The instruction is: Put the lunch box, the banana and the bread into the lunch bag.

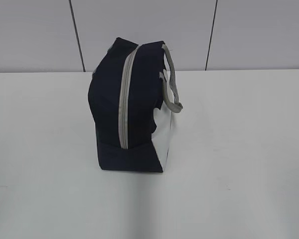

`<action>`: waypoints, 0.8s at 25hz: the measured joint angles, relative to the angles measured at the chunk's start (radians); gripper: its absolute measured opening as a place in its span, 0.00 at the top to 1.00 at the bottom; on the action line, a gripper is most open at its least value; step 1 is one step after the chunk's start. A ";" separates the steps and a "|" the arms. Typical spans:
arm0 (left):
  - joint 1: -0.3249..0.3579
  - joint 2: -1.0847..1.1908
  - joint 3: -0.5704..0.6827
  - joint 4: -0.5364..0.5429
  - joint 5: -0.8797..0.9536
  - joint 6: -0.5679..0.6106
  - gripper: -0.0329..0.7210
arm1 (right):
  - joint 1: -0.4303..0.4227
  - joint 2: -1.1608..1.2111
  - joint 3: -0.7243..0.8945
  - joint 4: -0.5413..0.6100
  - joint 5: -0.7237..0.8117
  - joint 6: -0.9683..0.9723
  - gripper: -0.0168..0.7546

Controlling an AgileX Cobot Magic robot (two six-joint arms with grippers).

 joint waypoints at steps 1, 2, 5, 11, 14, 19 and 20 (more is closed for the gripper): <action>0.000 0.000 0.000 0.000 0.000 0.000 0.64 | 0.000 0.000 0.000 0.000 0.000 0.000 0.29; 0.000 0.000 0.000 0.000 0.000 0.000 0.64 | 0.000 0.000 0.000 0.000 0.002 0.000 0.29; 0.000 0.000 0.000 0.000 0.000 0.000 0.64 | 0.000 0.000 0.000 0.000 0.002 0.000 0.29; 0.000 0.000 0.000 0.000 0.000 0.000 0.64 | 0.000 0.000 0.000 0.000 0.002 0.002 0.29; 0.009 0.000 0.000 0.000 0.000 0.000 0.64 | -0.014 0.000 0.000 0.000 0.002 0.002 0.29; 0.138 0.000 0.000 0.000 0.000 0.000 0.64 | -0.112 0.000 0.000 0.000 0.002 0.003 0.29; 0.167 -0.001 0.000 0.000 0.000 0.000 0.64 | -0.131 0.000 0.000 0.000 0.002 0.003 0.29</action>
